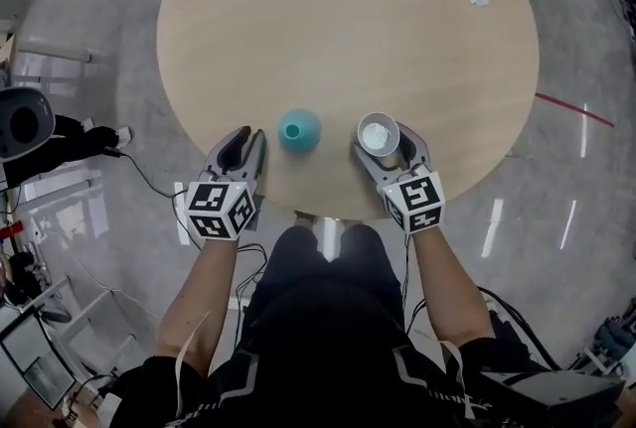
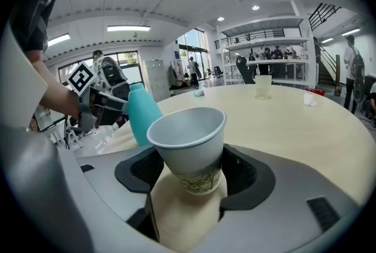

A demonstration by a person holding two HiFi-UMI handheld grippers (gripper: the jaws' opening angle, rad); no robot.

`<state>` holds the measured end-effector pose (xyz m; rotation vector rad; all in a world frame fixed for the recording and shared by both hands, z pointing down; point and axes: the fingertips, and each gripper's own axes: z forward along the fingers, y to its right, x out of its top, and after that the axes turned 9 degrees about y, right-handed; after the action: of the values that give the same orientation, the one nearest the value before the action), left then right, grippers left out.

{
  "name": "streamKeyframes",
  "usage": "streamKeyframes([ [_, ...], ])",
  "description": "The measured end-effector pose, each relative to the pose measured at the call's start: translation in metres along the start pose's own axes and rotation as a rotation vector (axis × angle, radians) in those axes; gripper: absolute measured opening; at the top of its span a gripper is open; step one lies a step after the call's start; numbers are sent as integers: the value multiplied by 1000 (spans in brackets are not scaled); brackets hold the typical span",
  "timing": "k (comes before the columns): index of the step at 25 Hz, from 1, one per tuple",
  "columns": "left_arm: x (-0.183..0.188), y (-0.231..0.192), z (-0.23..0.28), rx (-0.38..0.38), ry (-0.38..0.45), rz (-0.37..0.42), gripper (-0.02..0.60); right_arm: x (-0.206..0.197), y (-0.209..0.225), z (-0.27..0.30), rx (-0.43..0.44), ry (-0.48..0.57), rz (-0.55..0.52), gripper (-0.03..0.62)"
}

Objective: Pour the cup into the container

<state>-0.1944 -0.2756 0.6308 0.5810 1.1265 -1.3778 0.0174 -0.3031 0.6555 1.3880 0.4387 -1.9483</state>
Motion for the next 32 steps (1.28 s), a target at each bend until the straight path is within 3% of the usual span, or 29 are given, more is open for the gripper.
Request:
streamKeyframes([
  [6,37,0,-25,36,43,24,23,42,-19,-13,47,-7,-37,311],
  [15,97,22,-45,-5,137,34,0,133,-27,-22,73,44,-109,310],
  [21,110,39,-44,-72,168,72,1,156,-30,-28,43,-4,-157,310],
  [32,108,33,-49,-68,183,44,0,157,-57,-12,92,-159,-360,310],
])
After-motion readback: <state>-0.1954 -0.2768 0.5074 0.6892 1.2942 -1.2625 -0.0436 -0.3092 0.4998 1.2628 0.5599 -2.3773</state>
